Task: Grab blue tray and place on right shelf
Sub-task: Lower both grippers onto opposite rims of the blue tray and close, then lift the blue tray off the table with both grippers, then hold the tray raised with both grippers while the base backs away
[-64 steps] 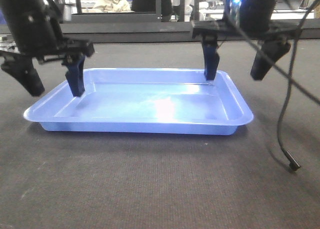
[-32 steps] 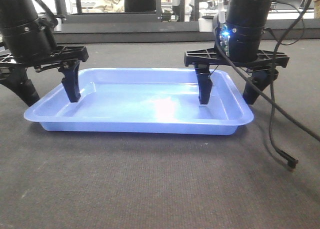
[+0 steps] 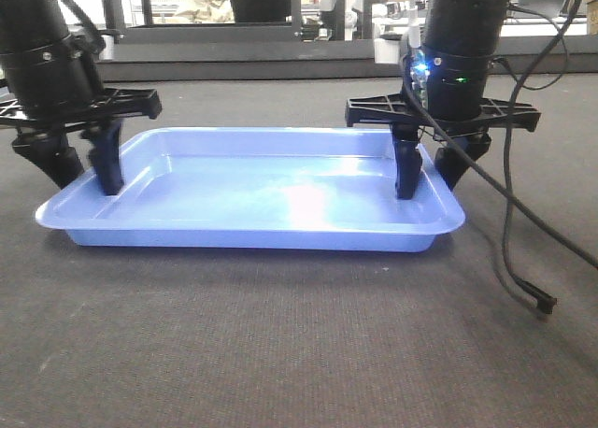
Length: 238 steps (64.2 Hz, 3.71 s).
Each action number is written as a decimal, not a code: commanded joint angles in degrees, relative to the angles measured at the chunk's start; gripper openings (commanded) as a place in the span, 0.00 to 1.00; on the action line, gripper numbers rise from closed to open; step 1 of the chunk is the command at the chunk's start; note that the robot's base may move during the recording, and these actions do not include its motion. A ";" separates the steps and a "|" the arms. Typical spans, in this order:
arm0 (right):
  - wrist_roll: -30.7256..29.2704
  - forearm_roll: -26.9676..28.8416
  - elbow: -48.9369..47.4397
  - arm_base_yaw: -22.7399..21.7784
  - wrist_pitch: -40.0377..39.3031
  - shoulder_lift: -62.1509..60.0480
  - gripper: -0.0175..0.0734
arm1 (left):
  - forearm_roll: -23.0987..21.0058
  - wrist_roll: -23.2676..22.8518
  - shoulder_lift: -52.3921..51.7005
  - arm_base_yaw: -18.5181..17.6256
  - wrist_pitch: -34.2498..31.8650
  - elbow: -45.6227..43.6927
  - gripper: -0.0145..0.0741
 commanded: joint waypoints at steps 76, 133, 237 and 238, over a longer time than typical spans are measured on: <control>-0.35 -4.49 15.55 8.08 9.05 -46.78 0.26 | -1.98 -2.41 -46.77 -0.73 17.72 12.73 0.12; -0.35 -4.43 15.55 8.08 7.96 -46.73 0.26 | 4.34 -12.24 -38.94 -12.37 16.42 9.26 0.12; -0.35 -4.43 15.55 8.08 8.00 -46.72 0.26 | 3.05 -12.49 -36.46 -12.72 23.39 4.17 0.11; -0.35 -4.43 15.55 8.08 8.00 -46.72 0.26 | 3.05 -12.49 -36.46 -12.72 23.39 4.17 0.11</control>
